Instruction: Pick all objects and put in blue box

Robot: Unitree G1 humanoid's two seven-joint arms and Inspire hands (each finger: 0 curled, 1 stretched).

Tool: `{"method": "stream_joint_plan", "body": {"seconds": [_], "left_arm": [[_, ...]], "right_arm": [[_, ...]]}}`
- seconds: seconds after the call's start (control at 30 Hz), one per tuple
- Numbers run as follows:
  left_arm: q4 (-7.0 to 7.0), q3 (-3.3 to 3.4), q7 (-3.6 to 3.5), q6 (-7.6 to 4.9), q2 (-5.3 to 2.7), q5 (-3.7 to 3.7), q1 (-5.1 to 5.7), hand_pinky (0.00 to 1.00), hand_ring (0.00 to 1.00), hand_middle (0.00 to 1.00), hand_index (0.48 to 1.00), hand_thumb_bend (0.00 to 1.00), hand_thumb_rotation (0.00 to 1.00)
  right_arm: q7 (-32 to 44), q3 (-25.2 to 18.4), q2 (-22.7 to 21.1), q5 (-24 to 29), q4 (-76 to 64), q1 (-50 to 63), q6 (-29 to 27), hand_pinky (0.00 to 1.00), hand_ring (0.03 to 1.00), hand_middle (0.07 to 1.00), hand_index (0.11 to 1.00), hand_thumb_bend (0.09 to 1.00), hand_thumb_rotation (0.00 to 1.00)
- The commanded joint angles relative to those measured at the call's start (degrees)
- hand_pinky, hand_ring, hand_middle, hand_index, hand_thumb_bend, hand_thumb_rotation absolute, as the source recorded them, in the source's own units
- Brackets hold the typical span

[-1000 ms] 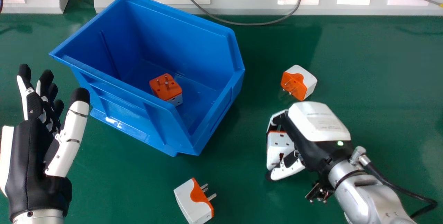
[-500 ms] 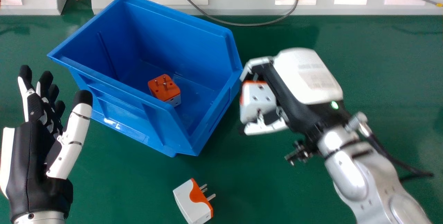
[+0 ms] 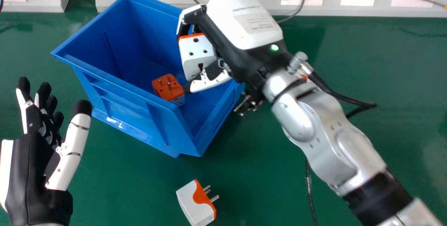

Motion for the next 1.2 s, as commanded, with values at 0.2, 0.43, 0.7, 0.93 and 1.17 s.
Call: {"method": "stream_joint_plan", "body": {"seconds": [0.2,0.43,0.7,0.93,1.17], "left_arm": [[-2.36,-0.48,0.71,-0.97,-0.4,0.91,0.66,1.0,1.0,1.0,1.0,0.47,0.51],[-4.17,-1.28,2.69,-0.25,-0.78,4.41,1.58,0.98,1.0,0.99,0.985,0.44,0.57],[-5.04,-1.28,3.34,0.14,-1.22,5.17,2.2,0.96,0.99,0.99,0.981,0.41,0.56],[-4.17,-0.93,2.92,-0.1,-1.12,4.39,1.41,0.98,1.0,0.99,0.988,0.45,0.55],[-3.05,-0.72,2.84,0.26,-0.69,4.68,-0.01,0.98,1.0,0.99,0.981,0.43,0.55]], "right_arm": [[0.1,2.9,6.5,0.1,14.8,-11.2,3.2,0.34,0.461,0.528,0.488,0.484,0.16],[-3.3,4.5,9.4,1.5,27.7,-16.1,0.5,0.31,0.41,0.475,0.483,0.488,0.15],[-10.1,4.9,11.0,1.2,32.4,-16.4,-2.7,0.32,0.392,0.452,0.518,0.513,0.02],[-7.7,7.5,8.6,-0.3,30.6,-15.8,-2.3,0.7,0.809,0.851,0.802,0.5,0.25],[-7.6,8.5,7.1,-0.7,29.6,-15.7,-1.9,0.73,0.88,0.923,0.889,0.432,0.24]]}}
